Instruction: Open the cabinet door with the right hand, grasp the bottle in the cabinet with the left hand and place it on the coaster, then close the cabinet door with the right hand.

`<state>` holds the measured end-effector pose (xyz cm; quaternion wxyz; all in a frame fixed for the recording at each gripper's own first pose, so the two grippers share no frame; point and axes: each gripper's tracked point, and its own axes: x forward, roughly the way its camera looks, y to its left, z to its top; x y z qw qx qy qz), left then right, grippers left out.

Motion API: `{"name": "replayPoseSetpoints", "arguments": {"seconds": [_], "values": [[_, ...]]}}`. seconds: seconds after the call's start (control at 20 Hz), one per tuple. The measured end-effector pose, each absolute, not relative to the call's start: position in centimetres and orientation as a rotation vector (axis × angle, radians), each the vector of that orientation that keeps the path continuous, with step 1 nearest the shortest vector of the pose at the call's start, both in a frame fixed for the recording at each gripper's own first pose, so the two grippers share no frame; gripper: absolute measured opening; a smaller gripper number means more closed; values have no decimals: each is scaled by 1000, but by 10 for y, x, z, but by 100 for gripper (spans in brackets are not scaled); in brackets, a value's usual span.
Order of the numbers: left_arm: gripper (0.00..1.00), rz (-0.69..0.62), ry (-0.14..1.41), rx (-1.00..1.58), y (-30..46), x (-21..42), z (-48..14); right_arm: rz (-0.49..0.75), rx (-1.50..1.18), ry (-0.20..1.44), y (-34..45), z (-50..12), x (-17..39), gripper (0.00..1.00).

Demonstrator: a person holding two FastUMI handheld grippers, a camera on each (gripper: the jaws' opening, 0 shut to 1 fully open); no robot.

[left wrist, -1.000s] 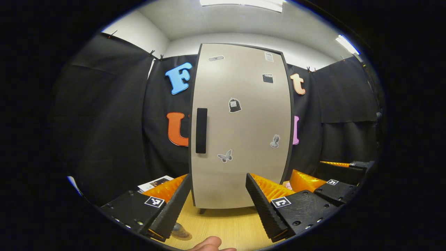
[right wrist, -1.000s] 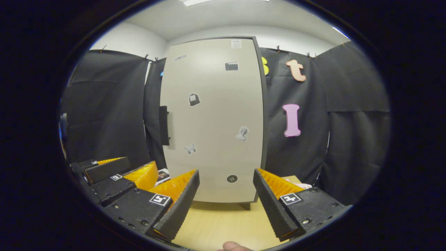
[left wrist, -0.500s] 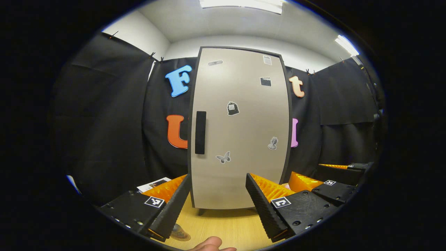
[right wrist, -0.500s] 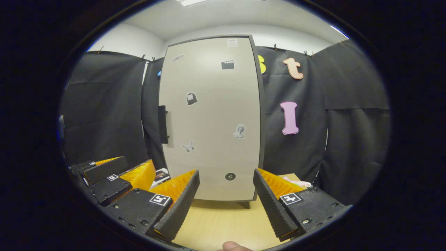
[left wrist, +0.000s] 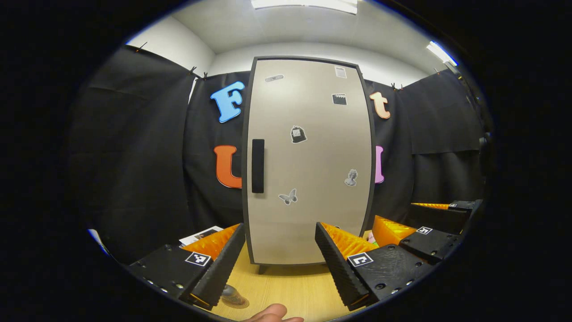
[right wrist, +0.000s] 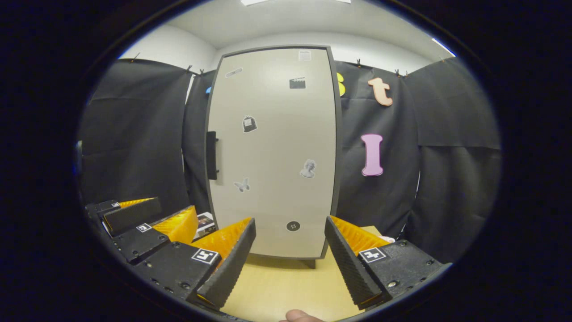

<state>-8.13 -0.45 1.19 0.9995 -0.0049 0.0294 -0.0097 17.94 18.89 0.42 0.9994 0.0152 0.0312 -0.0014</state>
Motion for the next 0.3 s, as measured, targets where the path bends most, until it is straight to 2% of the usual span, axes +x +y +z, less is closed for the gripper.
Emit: {"name": "replayPoseSetpoints", "arguments": {"seconds": [0.1, 0.3], "values": [[95, -13, 53, -5, -4, -80, 12, -7, 35, 60, 187, 6, 179, 96], [95, -12, 58, -1, -6, -80, 12, -2, 39, 66, 187, 5, 178, 96]]}}
